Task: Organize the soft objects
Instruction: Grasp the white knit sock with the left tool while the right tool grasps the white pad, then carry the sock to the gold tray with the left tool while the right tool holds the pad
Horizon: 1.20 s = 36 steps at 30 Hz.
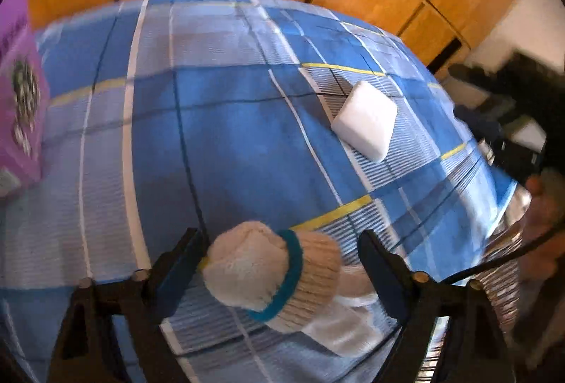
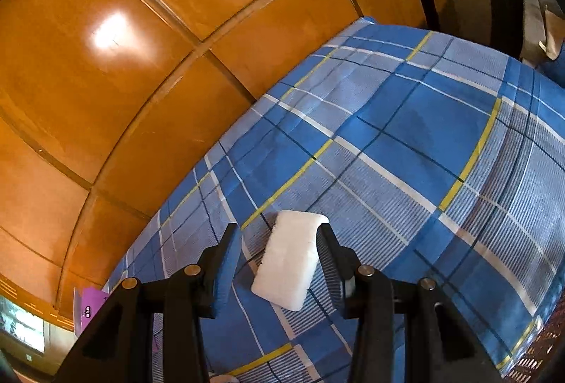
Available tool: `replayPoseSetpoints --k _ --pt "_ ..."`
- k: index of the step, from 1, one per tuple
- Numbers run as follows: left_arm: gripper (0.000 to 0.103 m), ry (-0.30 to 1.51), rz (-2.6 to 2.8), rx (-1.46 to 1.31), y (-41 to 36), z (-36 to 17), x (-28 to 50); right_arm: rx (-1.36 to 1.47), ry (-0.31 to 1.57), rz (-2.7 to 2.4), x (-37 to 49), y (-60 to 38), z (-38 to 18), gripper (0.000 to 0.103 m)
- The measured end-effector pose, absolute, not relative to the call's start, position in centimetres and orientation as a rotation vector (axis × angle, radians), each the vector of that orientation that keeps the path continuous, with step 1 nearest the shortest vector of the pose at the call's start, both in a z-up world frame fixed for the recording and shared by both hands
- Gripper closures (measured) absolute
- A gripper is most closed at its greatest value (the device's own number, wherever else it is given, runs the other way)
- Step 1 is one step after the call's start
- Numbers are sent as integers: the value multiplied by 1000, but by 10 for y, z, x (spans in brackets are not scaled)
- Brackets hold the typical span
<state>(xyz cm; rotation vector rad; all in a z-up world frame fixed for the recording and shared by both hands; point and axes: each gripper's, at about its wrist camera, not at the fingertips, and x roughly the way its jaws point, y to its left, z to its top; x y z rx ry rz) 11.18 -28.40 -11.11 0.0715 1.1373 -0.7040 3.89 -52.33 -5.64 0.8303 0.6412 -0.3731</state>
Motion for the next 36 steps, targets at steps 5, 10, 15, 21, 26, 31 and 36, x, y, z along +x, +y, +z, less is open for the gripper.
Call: replayPoseSetpoints --k 5,10,15,21,26,31,36 --pt "49 1100 -768 104 -262 -109 108 832 757 -385 54 -523 -71 57" --pt "49 1062 -746 144 -227 -109 111 844 927 -376 84 -520 -98 31" --pt "49 1018 -743 151 -216 -113 107 792 1003 -424 110 -515 -109 29" --pt "49 974 -729 176 -216 -115 101 688 1048 -487 136 -504 -114 29" --pt "51 981 -726 141 -210 -113 102 474 1079 -440 153 -480 -113 46" --pt "51 972 -687 125 -189 -110 97 322 1112 -182 155 -429 -107 48" --pt "51 953 -677 114 -177 -112 94 319 1152 -148 153 -421 -115 43"
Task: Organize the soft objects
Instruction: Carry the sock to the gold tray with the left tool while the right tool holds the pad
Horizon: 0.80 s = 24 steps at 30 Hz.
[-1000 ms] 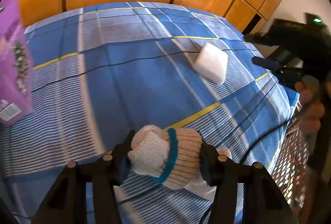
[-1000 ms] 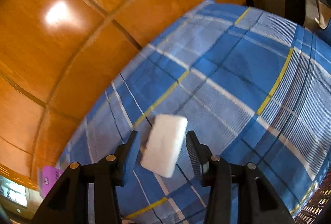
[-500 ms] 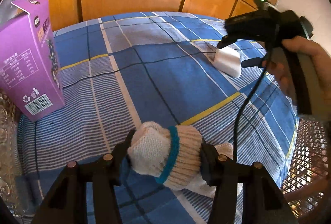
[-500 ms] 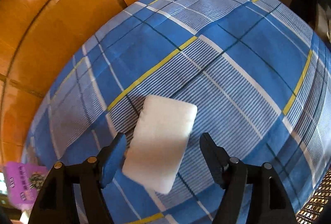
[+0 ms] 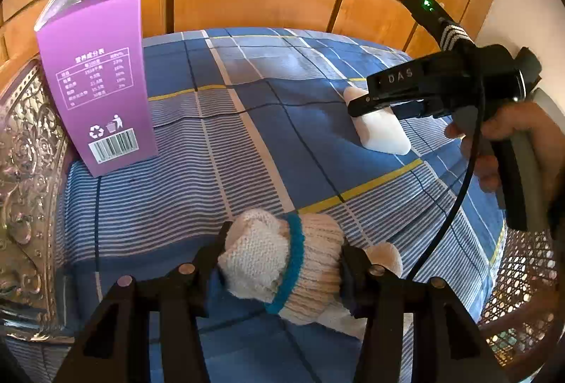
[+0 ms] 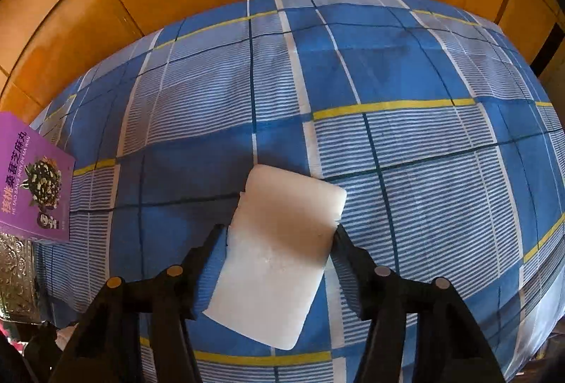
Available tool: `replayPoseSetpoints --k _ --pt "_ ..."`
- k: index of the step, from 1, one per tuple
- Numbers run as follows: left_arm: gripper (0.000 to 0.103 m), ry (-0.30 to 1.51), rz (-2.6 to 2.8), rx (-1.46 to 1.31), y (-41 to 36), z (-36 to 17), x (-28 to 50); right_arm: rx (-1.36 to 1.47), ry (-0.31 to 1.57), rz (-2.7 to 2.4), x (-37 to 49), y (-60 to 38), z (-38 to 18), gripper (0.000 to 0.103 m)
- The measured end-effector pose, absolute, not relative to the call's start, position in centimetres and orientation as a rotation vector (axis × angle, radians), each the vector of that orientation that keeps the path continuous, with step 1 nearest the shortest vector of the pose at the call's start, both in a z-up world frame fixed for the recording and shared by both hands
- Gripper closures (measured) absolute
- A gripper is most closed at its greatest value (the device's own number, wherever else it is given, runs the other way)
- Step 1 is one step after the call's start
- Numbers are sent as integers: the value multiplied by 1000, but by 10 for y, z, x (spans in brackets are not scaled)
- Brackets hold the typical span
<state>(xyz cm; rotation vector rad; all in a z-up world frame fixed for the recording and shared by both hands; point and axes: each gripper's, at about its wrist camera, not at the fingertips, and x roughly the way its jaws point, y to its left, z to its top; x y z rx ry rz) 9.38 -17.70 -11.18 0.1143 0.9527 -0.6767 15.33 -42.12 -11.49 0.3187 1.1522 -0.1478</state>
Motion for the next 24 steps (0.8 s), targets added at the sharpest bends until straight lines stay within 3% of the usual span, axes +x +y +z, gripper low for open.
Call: replayPoseSetpoints --k 14,24 --pt "54 975 -646 145 -189 -107 104 268 1151 -151 150 -412 -117 43" --pt "54 874 -645 145 -217 -47 143 259 1152 -144 151 -413 -117 42"
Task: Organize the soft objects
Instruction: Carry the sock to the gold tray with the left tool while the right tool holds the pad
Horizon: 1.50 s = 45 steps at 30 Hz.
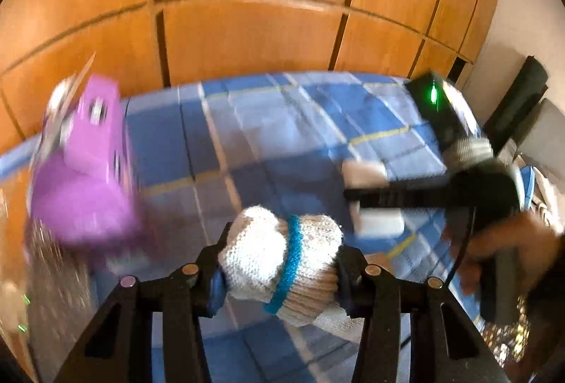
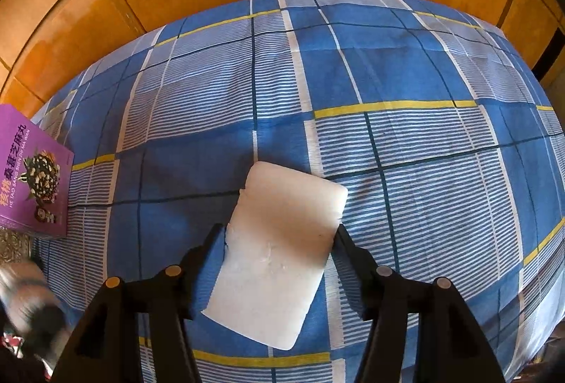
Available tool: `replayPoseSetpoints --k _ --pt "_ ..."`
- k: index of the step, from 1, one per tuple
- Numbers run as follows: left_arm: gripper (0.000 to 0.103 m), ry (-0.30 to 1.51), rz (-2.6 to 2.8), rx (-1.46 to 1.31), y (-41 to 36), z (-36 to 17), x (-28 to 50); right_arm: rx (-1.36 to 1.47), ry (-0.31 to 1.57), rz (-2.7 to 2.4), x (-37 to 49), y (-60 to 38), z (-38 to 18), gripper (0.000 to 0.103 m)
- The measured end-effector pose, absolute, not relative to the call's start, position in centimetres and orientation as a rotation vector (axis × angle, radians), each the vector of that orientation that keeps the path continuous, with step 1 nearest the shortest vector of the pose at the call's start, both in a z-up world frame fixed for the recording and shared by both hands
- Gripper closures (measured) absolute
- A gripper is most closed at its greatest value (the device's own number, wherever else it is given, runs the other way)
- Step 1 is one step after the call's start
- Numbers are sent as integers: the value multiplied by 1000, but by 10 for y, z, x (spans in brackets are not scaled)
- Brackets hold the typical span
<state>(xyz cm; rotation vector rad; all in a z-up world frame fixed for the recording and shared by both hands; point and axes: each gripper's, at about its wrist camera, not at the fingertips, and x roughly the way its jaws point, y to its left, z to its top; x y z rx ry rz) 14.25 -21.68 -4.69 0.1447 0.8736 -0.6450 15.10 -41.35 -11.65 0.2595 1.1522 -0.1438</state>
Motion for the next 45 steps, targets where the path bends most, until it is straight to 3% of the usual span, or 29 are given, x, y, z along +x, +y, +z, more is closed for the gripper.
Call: replayPoseSetpoints --k 11,21,34,45 --pt "54 795 -525 114 -224 26 236 207 1152 -146 155 -405 -120 39" --pt "54 703 -216 -24 -86 69 287 158 1153 -154 157 -398 -122 35" --pt "54 674 67 -187 115 38 196 74 1140 -155 156 -389 -123 34" --pt "54 726 230 -288 207 -16 80 47 1124 -161 152 -380 -122 35"
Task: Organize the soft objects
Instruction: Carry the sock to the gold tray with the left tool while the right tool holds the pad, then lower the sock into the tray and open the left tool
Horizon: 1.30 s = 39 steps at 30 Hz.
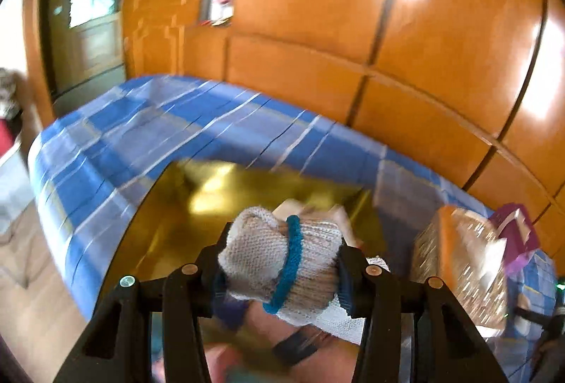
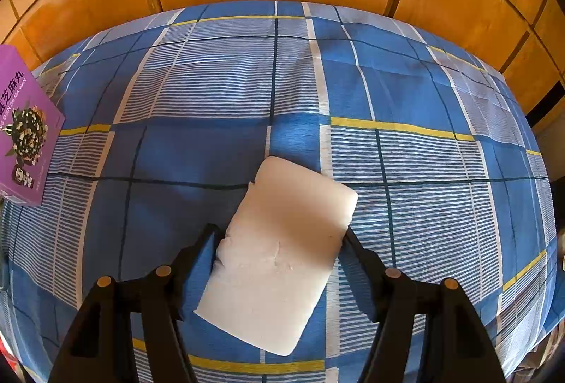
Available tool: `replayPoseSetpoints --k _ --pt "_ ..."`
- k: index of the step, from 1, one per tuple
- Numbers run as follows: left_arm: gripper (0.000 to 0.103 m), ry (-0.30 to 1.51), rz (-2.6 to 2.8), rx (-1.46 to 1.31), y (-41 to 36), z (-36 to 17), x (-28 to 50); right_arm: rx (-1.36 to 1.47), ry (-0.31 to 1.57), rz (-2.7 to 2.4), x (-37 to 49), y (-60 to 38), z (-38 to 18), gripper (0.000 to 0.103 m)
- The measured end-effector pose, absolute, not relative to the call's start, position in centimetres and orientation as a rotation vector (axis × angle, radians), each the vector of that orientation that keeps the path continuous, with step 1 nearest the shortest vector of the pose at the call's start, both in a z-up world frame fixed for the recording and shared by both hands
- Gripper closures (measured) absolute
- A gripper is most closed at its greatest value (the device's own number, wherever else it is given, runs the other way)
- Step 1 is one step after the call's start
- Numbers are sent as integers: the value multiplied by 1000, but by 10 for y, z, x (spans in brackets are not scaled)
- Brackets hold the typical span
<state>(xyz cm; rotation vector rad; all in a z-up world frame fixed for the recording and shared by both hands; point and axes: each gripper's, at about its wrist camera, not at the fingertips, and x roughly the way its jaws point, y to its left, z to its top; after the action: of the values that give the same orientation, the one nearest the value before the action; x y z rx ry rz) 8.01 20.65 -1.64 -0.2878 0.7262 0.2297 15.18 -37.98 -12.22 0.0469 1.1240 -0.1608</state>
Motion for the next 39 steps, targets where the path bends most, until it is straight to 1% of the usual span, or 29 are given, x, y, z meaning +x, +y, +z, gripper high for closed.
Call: replayPoseSetpoints --k 6,10,17,21,25,27,28,35,39 --pt "53 757 298 -325 231 -40 38 27 1115 -166 150 -378 -122 35" --pt "53 768 308 -350 243 -44 35 23 1112 -173 150 -377 -122 35" --pt "52 762 278 -363 249 -39 88 20 1105 -187 150 -376 -122 35" --pt "50 803 299 -395 257 -47 122 12 1101 -197 150 -374 -122 35" --pt "43 864 315 -364 254 -64 137 14 1102 -197 150 -375 -122 35" --pt "35 868 316 -337 248 -67 135 13 1102 -197 150 -375 -122 35" --pt "29 861 324 -315 244 -68 133 13 1101 -196 150 -375 -122 35" --pt "21 827 319 -222 222 -61 114 13 1102 -196 150 -375 -122 35" --pt "20 787 306 -175 211 -51 99 12 1102 -196 150 -375 -122 35"
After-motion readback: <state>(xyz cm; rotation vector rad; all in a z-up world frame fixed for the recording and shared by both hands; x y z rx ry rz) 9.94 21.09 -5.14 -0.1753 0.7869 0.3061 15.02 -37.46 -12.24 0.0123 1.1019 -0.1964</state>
